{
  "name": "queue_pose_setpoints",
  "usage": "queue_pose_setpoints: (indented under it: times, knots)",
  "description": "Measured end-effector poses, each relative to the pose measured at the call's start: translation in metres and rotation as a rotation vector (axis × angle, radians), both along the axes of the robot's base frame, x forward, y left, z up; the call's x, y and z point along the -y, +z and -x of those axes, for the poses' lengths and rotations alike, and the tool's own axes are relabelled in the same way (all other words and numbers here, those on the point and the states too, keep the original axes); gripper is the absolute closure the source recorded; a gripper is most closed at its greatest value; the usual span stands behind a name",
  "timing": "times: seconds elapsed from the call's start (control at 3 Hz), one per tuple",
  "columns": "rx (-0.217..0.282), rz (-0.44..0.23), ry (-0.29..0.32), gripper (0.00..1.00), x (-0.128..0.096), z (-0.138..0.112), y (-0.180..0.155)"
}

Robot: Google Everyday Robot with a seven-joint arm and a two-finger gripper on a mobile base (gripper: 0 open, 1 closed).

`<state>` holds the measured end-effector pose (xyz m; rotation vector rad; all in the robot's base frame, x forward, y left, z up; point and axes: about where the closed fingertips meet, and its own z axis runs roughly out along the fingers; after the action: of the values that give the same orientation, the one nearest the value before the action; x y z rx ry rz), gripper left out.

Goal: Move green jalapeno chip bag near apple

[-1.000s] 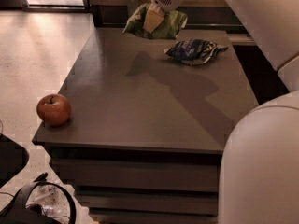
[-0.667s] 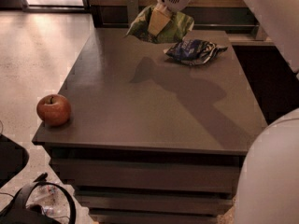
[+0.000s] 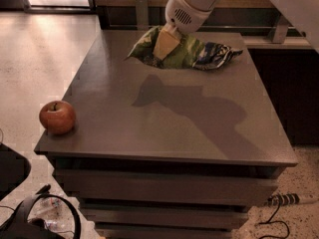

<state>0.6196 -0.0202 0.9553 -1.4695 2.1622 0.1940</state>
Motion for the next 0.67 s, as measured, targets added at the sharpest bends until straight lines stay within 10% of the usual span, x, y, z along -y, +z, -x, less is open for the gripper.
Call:
queue_pose_setpoints:
  times: [0.67]
  knots:
    - [-0.053,-0.059,0.015,1.00,-0.041,0.060,-0.034]
